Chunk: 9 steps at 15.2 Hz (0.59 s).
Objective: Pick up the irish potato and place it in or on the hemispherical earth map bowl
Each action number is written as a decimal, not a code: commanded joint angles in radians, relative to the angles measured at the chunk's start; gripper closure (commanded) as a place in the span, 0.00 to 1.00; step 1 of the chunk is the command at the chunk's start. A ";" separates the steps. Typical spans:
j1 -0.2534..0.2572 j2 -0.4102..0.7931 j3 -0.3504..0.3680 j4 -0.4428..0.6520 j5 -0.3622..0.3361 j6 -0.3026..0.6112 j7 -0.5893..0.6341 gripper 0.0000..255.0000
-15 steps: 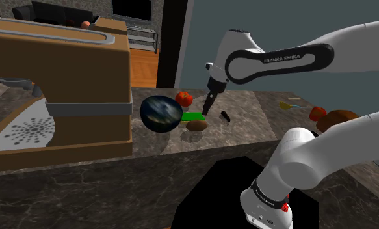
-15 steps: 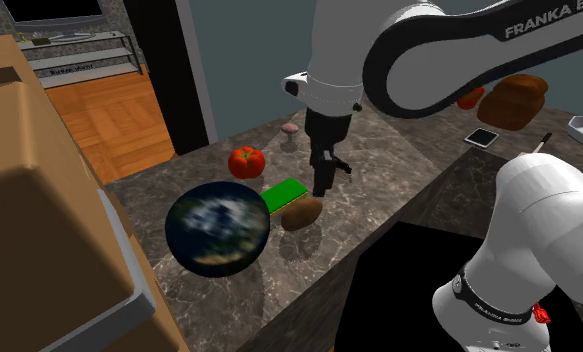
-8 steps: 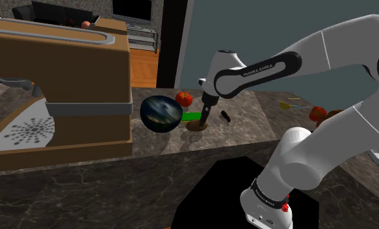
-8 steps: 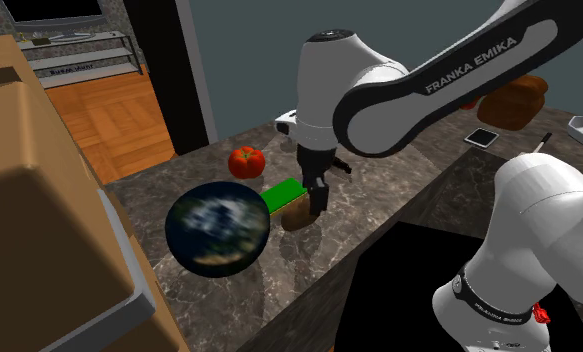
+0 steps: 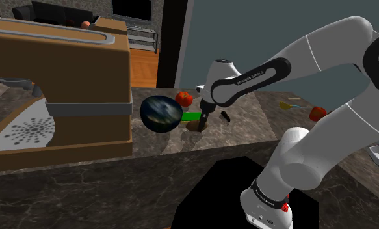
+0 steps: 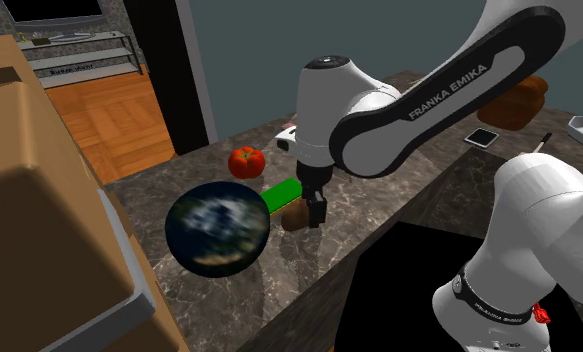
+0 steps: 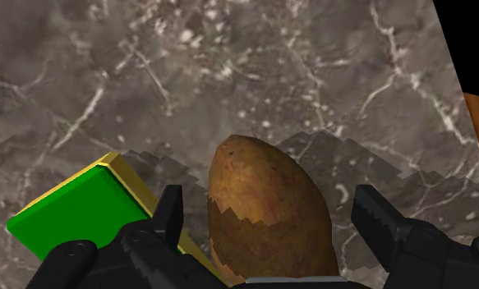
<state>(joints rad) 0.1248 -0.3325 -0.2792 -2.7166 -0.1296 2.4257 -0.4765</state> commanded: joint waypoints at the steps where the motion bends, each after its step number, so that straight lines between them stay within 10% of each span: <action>1: 0.000 0.003 -0.001 -0.001 0.000 0.004 -0.001 0.00; 6: 0.000 0.002 -0.001 -0.001 0.000 0.004 -0.001 0.00; 7: 0.000 0.002 -0.001 -0.001 0.000 0.004 -0.001 1.00; 9: 0.000 0.002 -0.001 -0.001 0.000 0.004 -0.001 1.00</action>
<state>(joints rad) 0.1248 -0.3301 -0.2799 -2.7175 -0.1294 2.4294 -0.4772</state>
